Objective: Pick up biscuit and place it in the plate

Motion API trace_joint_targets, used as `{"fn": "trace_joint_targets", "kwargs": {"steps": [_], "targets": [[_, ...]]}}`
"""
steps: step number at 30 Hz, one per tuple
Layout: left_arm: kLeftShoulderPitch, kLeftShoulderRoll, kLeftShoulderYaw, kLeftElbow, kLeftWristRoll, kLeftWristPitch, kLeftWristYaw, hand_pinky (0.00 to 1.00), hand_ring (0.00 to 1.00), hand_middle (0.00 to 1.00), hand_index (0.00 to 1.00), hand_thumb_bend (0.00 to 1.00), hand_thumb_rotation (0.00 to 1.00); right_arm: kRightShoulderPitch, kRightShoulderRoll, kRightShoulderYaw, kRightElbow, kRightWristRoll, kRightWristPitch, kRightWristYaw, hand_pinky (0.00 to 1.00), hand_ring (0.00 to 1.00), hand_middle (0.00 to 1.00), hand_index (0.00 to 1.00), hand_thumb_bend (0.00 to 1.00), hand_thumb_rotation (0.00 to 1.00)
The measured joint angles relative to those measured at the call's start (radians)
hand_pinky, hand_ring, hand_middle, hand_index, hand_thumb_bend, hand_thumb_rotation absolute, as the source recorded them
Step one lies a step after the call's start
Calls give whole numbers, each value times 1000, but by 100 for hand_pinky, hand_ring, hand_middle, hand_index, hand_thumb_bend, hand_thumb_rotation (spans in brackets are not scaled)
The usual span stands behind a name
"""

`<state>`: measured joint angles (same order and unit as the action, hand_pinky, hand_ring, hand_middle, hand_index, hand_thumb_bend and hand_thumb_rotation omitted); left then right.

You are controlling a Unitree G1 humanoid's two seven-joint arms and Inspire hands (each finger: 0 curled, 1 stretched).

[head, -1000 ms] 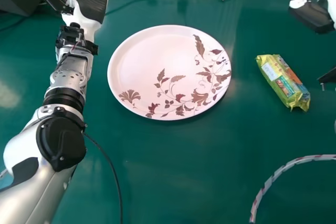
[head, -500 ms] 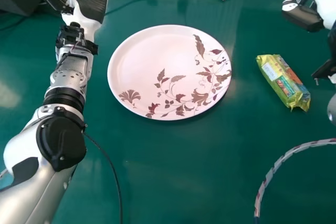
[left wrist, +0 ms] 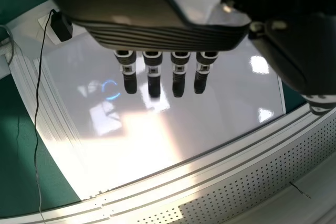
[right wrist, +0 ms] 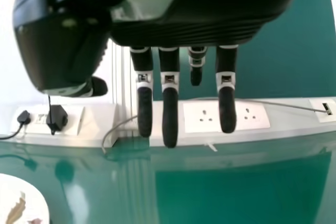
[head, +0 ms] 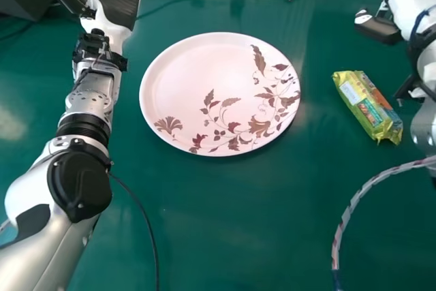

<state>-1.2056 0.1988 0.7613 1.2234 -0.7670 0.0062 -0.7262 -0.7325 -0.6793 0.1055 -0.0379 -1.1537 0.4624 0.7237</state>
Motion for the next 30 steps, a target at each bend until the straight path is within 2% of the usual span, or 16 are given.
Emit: {"fn": "trace_joint_targets", "kwargs": {"steps": [6,15,22,23,26,27,29,30], "targets": [[0,1,1,2,-1,4,0,96,95,99,100,100,67,-2,0,32,70,16,-28,-40,35,44,46,55,50,0],[0,1,2,4,-1,3,10,98,94,100,100,100,68,-33,1,64,162,59,-45,-96,36,44,46,54,50,0],[0,0,4,5,-1,3,14,95,93,99,100,100,75,-36,1,90,200,76,-51,-127,37,51,51,46,51,0],[0,0,4,5,-1,0,15,95,93,99,100,100,75,-38,1,94,211,82,-54,-134,38,53,61,48,50,4],[0,-1,3,5,0,-15,16,93,92,99,100,100,73,-38,0,105,226,85,-64,-148,42,59,70,50,49,7],[0,-1,3,5,0,-21,17,92,92,99,100,100,73,-39,0,110,233,85,-67,-153,44,60,72,63,44,19],[0,-2,3,5,0,-26,22,92,91,98,100,100,73,-39,0,119,251,85,-70,-159,47,62,74,76,39,34],[0,-2,3,5,0,-27,22,92,91,98,100,100,73,-39,0,120,252,85,-70,-159,48,63,75,77,38,35]]}}
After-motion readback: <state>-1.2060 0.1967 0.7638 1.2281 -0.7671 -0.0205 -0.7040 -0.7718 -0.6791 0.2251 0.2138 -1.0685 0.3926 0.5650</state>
